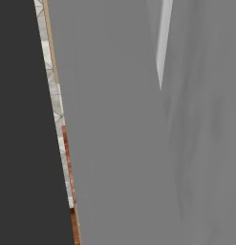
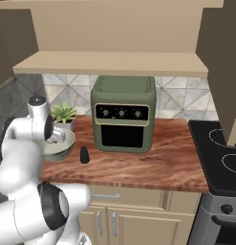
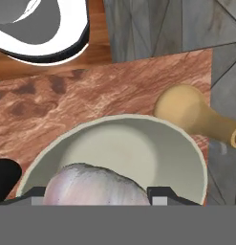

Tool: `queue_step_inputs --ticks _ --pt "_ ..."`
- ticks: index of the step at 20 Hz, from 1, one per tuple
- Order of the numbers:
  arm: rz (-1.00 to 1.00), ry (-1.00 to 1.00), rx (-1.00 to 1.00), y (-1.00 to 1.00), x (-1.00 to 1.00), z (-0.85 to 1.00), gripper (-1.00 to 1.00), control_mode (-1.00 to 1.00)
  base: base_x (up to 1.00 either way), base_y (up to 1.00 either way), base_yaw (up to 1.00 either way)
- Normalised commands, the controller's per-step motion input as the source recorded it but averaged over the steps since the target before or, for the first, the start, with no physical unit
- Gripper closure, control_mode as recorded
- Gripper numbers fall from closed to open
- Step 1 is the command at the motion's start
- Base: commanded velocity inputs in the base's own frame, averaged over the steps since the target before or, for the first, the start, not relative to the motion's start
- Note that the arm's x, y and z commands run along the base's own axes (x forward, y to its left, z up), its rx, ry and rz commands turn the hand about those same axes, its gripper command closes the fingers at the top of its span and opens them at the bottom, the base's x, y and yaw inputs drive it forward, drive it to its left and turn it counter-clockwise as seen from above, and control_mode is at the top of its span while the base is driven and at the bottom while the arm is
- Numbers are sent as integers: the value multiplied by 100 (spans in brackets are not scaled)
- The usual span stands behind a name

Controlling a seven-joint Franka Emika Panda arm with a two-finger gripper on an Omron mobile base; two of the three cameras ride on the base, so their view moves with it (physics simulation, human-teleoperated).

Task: Retrieve the bottle and the shaker from the cabinet and place them next to the mixing bowl on the counter. Then add garlic from the fridge to the mixing bowl.

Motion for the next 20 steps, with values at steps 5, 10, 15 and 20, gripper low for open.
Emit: queue_step_inputs --ticks 5,10,15,20 --pt "0 8 0 4 18 -27 100 -100 0 0 0" --pt "0 4 0 5 6 -13 100 -100 0 0 0" --pt "0 0 0 5 0 -7 100 -100 0 0 0" --pt "0 0 0 6 0 -2 -100 -100 0 0 0"
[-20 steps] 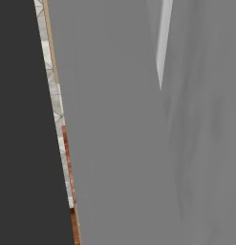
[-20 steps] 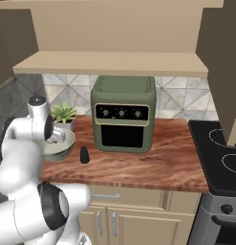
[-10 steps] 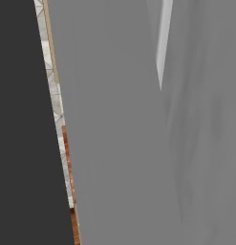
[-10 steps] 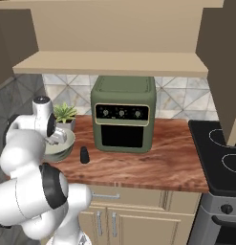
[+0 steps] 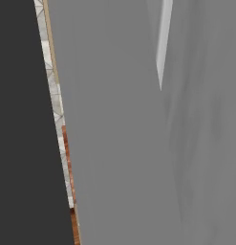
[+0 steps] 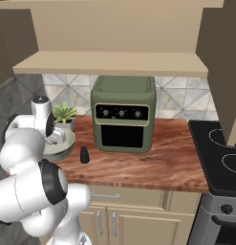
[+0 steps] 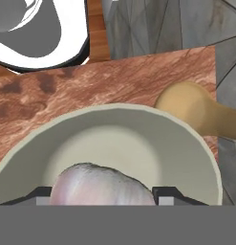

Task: Retrieve the bottle and the shaker from the cabinet and place them next to the mixing bowl on the counter. Then add garlic from the fridge to the mixing bowl.

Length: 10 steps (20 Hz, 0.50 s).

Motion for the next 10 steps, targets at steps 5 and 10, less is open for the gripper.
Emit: queue_step_inputs --ticks 5,10 --pt "0 0 0 0 0 -4 -100 -100 0 0 0" --pt "0 0 0 0 0 -1 -100 -100 0 0 0"
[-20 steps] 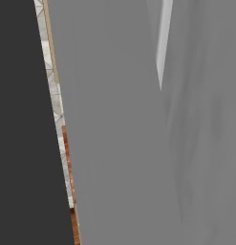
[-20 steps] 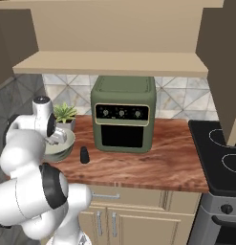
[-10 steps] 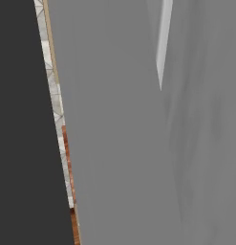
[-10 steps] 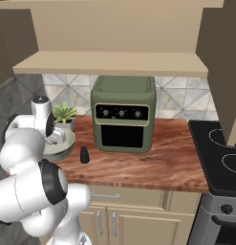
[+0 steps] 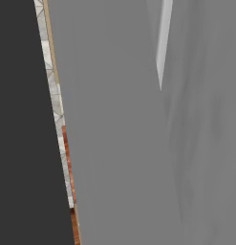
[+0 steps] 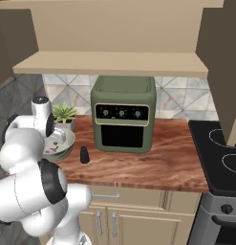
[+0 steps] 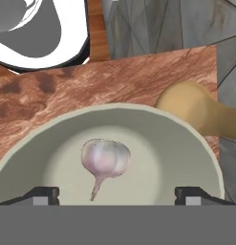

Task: Retrieve the bottle and the shaker from the cabinet and place them next to the mixing bowl on the counter. Then add garlic from the fridge to the mixing bowl.

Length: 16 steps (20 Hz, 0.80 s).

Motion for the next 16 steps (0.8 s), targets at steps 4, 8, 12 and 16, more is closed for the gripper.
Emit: queue_step_inputs --ticks 4,8,12,16 --pt "0 -9 1 -3 -17 4 -100 -100 0 0 0" --pt "0 -12 2 -25 -57 27 -100 -100 0 0 0" --pt "0 -13 0 -34 -61 34 -100 -100 0 0 0" --pt "-3 -16 0 -44 -63 37 -100 -100 0 0 0"
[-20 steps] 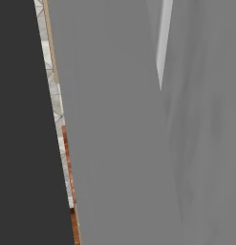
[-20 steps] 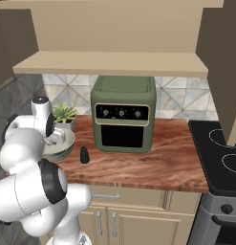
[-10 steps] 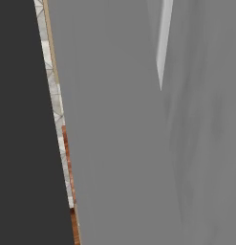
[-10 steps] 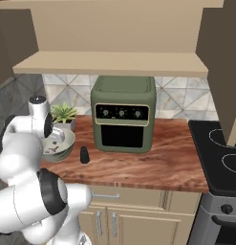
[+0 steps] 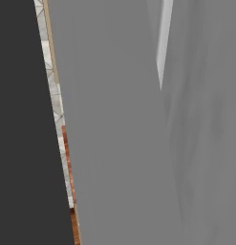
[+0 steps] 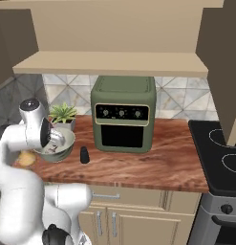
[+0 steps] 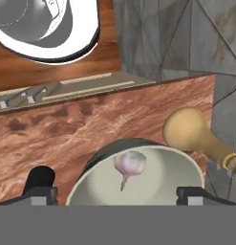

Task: Retrieve the bottle and the shaker from the cabinet and place them next to the mixing bowl on the counter. Then add garlic from the fridge to the mixing bowl.

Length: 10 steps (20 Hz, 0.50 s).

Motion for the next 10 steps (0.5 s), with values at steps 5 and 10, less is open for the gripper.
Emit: queue_step_inputs --ticks 5,10 --pt "-4 -17 0 -42 -70 39 -100 -100 0 0 0" --pt "-3 -14 -1 -35 -85 43 -100 -100 0 0 0"
